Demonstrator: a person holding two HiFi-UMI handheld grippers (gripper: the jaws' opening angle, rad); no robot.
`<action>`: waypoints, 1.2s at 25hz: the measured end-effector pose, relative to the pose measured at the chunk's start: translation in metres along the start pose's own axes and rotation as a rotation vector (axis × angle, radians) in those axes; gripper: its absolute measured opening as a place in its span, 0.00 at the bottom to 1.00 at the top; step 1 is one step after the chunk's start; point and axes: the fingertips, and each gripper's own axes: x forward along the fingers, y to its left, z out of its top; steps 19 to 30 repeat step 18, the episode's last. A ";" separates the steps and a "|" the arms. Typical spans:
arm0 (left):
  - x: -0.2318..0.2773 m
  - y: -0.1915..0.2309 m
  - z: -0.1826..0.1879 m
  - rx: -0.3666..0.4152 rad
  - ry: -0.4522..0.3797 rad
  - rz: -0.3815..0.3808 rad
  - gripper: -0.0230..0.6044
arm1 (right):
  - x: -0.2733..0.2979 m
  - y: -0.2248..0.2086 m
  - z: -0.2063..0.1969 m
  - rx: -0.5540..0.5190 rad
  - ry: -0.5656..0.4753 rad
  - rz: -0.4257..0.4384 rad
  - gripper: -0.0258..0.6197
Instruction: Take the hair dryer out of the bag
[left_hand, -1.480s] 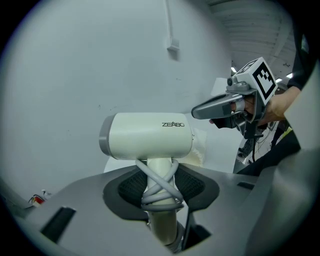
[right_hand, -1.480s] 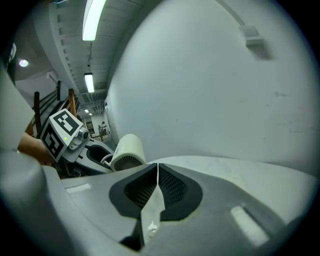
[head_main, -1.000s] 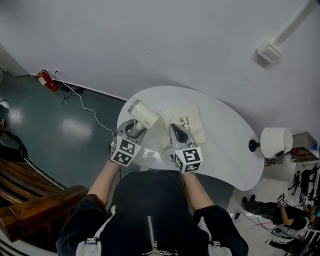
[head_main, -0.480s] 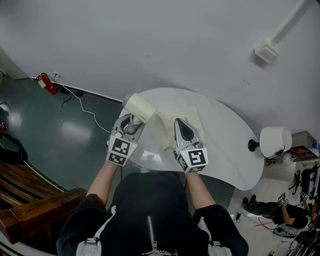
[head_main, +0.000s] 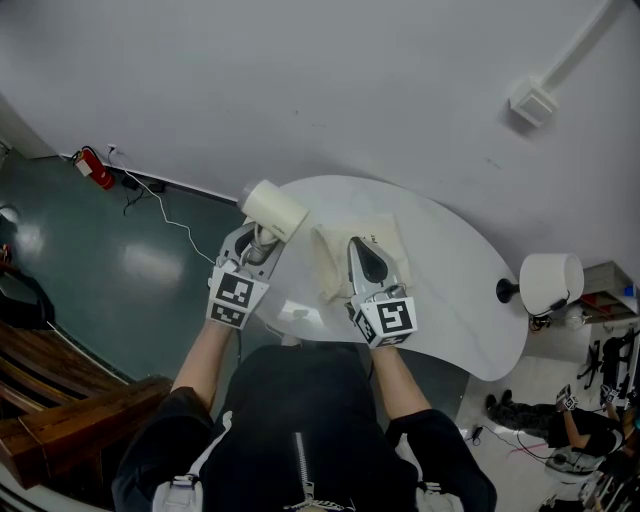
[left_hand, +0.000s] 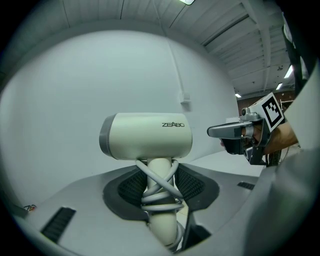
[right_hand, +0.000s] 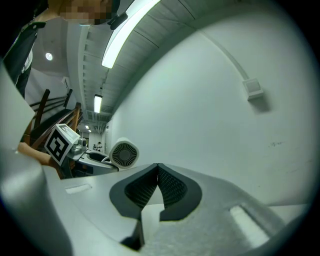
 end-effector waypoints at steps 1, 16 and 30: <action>0.000 0.001 -0.001 -0.002 0.002 -0.001 0.32 | 0.000 0.000 0.000 0.003 0.002 -0.002 0.04; 0.002 -0.001 -0.017 -0.015 0.045 -0.011 0.32 | -0.005 -0.003 -0.011 0.012 0.030 -0.008 0.04; 0.003 -0.001 -0.019 -0.018 0.047 -0.009 0.32 | -0.006 -0.005 -0.013 0.016 0.031 -0.008 0.04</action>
